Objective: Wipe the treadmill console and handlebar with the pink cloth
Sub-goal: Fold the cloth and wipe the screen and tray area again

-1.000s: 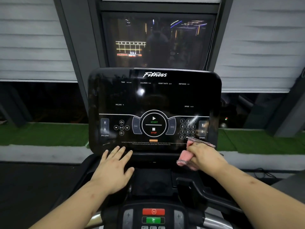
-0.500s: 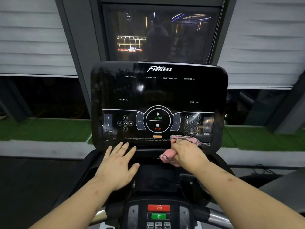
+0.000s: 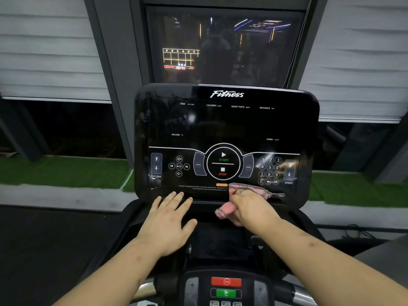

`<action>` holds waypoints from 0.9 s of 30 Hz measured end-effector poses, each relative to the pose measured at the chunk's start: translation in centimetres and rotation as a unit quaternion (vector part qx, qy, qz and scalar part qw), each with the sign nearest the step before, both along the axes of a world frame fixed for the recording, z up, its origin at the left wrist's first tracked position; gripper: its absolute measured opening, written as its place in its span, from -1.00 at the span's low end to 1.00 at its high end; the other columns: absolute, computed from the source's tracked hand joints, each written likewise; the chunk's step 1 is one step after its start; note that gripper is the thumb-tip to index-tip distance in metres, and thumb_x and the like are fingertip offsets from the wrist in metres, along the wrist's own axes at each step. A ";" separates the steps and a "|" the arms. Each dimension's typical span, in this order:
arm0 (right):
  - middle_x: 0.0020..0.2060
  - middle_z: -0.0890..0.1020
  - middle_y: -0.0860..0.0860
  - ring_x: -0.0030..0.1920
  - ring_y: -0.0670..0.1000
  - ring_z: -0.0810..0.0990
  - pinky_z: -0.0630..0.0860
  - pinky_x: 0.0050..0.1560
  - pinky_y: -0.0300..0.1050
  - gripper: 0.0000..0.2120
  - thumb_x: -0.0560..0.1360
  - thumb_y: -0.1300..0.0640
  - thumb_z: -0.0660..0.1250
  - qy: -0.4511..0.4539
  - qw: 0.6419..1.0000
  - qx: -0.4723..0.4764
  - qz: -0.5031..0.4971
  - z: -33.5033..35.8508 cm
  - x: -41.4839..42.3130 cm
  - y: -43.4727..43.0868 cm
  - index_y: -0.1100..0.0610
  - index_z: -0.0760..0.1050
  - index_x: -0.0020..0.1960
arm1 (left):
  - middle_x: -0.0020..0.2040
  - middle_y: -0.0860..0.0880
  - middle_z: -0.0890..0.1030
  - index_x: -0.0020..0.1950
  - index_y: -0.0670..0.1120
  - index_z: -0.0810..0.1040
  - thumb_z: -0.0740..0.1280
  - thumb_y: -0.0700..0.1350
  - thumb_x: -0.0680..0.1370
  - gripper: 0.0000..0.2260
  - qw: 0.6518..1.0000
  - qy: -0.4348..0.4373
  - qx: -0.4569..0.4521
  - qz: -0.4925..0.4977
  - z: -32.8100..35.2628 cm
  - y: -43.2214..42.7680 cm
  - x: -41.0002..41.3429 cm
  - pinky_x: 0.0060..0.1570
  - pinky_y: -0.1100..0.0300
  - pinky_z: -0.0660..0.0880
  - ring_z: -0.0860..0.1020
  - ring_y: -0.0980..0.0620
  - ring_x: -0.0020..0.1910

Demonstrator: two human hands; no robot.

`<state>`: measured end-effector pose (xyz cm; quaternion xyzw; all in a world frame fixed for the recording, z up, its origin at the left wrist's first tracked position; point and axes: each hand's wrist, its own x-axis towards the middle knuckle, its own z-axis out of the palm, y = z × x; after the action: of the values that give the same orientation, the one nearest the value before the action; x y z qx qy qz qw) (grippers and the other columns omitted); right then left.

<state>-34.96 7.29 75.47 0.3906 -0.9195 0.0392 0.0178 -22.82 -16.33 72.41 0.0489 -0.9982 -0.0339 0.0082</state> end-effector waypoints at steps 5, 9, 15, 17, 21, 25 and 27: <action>0.18 0.57 0.06 0.25 0.07 0.52 0.35 0.25 -0.16 -0.70 0.60 0.08 0.23 0.006 1.000 0.020 -0.008 0.1 -0.1 -0.9 0.14 0.52 0.28 | 0.71 0.10 -0.06 0.70 0.15 -0.04 -0.12 0.35 0.62 -0.33 1.000 0.014 0.008 -0.017 0.1 -0.8 0.5 0.62 0.03 -0.25 -0.17 0.12 0.66; 0.11 0.60 0.05 0.17 0.06 0.57 0.47 0.27 -0.11 -0.74 0.54 0.09 0.38 -0.002 1.000 -0.019 0.000 -1.5 -0.2 -2.1 0.11 0.59 0.21 | 0.71 0.09 -0.05 0.70 0.16 0.00 -0.29 0.37 0.48 -0.21 0.999 0.023 0.020 -0.033 0.3 -1.0 0.7 0.60 0.07 -0.28 -0.17 0.12 0.66; 0.10 0.60 0.09 0.16 0.12 0.54 0.49 0.28 0.03 -0.75 0.50 0.21 0.34 0.011 0.998 -0.009 0.057 -2.8 0.8 -8.4 0.14 0.57 0.17 | 0.70 0.08 0.00 0.70 0.13 0.03 -0.17 0.32 0.58 -0.31 0.998 0.041 0.034 -0.032 -0.1 -2.3 0.8 0.60 0.13 -0.26 -0.12 0.14 0.66; 0.13 0.59 0.10 0.18 0.10 0.53 0.49 0.27 0.00 -0.73 0.52 0.23 0.33 0.005 0.998 -0.036 0.045 -2.6 1.0 -9.3 0.15 0.56 0.21 | 0.70 0.08 0.03 0.70 0.11 0.05 -0.23 0.33 0.53 -0.26 0.998 0.047 0.042 -0.025 -0.1 -2.7 1.0 0.60 0.13 -0.25 -0.10 0.13 0.67; 0.14 0.60 0.07 0.21 0.08 0.56 0.48 0.27 -0.06 -0.74 0.55 0.15 0.33 0.001 0.997 -0.070 0.033 -2.3 1.1 -8.7 0.13 0.56 0.23 | 0.70 0.08 0.05 0.70 0.11 0.05 -0.30 0.33 0.50 -0.21 0.998 0.051 0.036 -0.024 0.0 -2.8 1.2 0.60 0.12 -0.25 -0.08 0.14 0.66; 0.23 0.59 0.00 0.30 0.00 0.51 0.32 0.25 -0.17 -0.65 0.56 0.03 0.34 -0.015 0.997 -0.078 -0.001 -1.0 0.8 -5.6 0.06 0.51 0.32 | 0.69 0.08 0.08 0.70 0.11 0.07 -0.33 0.32 0.48 -0.19 0.998 0.051 0.031 -0.017 0.1 -2.7 1.1 0.60 0.12 -0.25 -0.07 0.13 0.67; 0.24 0.59 -0.02 0.30 -0.02 0.51 0.30 0.25 -0.21 -0.62 0.53 0.02 0.36 -0.018 0.998 -0.066 -0.011 -0.6 0.5 -3.2 0.04 0.50 0.33 | 0.69 0.09 0.09 0.70 0.11 0.08 -0.33 0.32 0.47 -0.19 0.998 0.051 0.033 -0.014 0.2 -2.6 1.1 0.60 0.12 -0.25 -0.06 0.14 0.66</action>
<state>-34.47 4.05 74.85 0.3779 -0.9192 0.1069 0.0279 -21.74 -18.92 72.64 0.0336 -0.9953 -0.0699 0.0574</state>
